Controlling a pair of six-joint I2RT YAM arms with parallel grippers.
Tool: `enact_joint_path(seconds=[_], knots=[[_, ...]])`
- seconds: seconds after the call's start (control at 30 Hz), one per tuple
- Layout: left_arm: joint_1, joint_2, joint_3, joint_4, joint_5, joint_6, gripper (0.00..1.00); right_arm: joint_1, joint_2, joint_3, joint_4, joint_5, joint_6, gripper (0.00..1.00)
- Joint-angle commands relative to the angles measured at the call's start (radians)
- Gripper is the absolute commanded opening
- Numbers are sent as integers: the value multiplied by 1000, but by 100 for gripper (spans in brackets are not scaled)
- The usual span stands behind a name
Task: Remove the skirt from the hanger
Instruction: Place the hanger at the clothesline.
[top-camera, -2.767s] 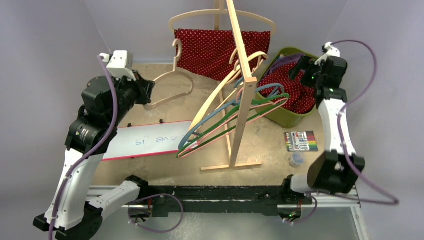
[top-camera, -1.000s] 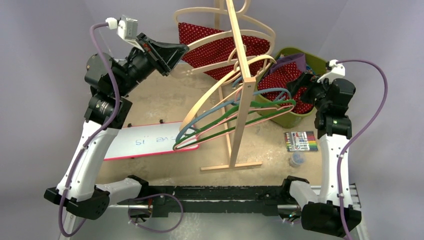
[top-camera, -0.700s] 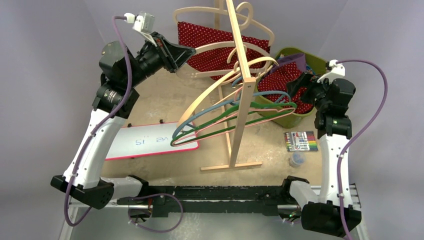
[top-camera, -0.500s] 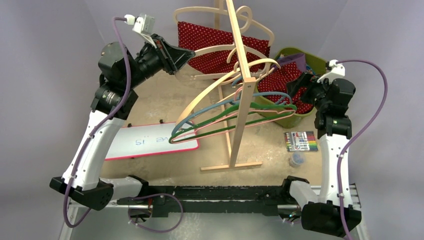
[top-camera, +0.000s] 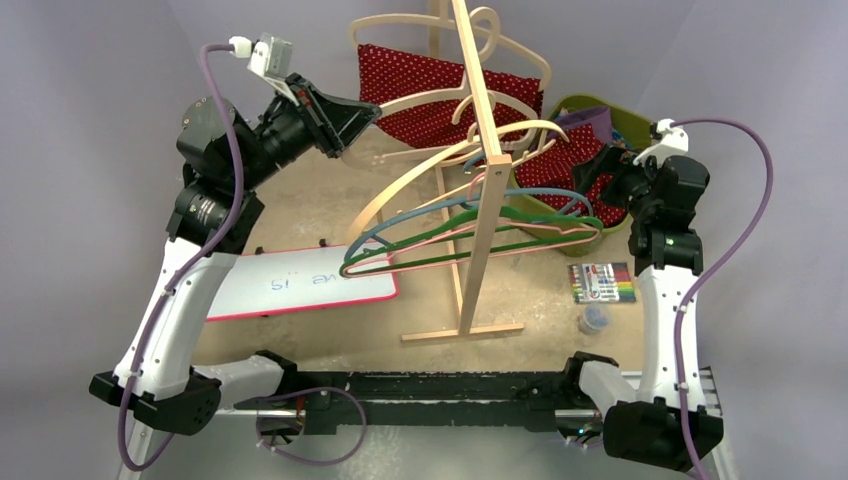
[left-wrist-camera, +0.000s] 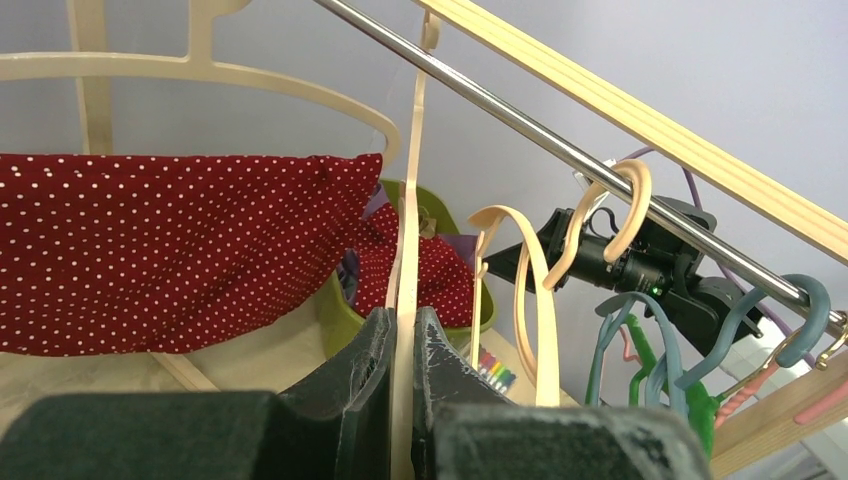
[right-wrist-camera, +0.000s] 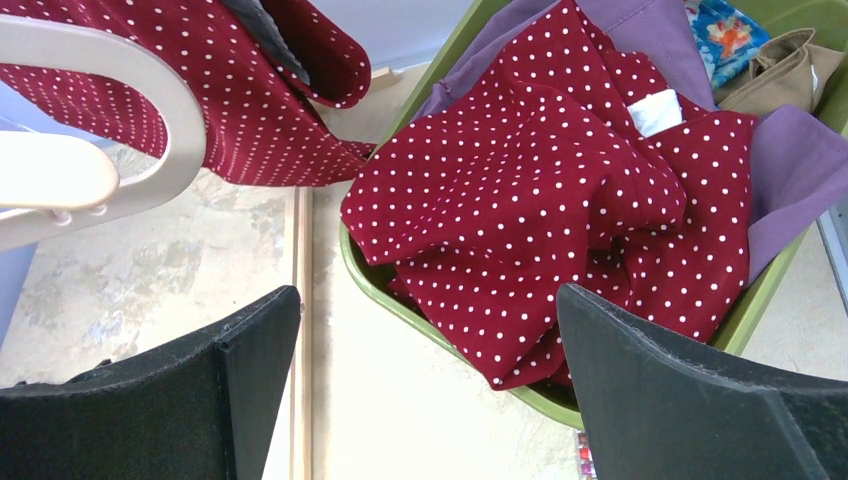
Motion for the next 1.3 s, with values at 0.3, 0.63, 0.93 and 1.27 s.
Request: enact_joint_path(seconds=[0.3, 0.63, 0.93, 1.27], knots=[[-1, -111, -103, 81, -1, 6, 0, -1, 4, 24, 30, -13, -19, 99], [-1, -131, -83, 87, -17, 3, 0, -1, -2, 19, 29, -12, -18, 99], [-1, -90, -37, 99, -27, 1, 0, -1, -9, 15, 28, -9, -17, 99], [-1, -131, -63, 89, -26, 6, 0, -1, -7, 19, 26, -8, -19, 99]])
